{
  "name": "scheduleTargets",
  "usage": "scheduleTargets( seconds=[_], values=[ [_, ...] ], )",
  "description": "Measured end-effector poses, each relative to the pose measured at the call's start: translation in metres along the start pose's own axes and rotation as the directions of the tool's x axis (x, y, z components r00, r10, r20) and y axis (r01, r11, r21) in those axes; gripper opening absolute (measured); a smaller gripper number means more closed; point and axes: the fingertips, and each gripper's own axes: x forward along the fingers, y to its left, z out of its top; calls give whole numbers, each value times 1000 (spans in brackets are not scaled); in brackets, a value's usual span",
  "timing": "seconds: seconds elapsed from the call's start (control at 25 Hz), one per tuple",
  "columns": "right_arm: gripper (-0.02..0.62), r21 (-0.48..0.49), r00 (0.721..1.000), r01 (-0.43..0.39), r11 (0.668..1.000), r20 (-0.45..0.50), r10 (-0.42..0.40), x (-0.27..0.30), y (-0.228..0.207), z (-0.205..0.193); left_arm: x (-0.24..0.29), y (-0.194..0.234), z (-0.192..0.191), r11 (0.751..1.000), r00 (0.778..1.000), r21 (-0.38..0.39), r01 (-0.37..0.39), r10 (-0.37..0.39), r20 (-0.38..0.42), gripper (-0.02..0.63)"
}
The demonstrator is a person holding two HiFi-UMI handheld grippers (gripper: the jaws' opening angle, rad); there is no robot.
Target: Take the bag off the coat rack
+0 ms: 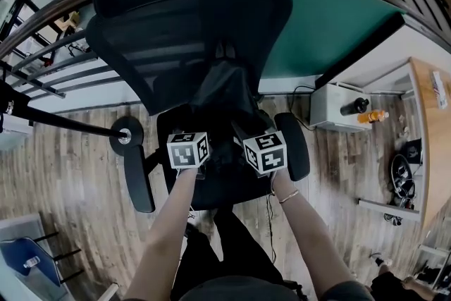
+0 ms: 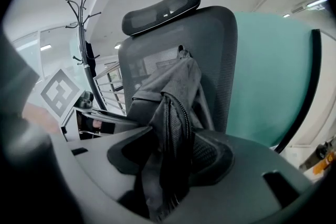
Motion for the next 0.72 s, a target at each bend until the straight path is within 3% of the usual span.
scheduleTargets(
  seconds=[0.6,0.72],
  values=[
    [218,60,993,71,996,89,-76,-60,10,0,-75,-6,4,1000,992,22,4,-7,125,245],
    [216,53,992,74,996,103,-79,-72,22,2,-93,-10,5,999,988,34,8,-13,151,219]
  ],
)
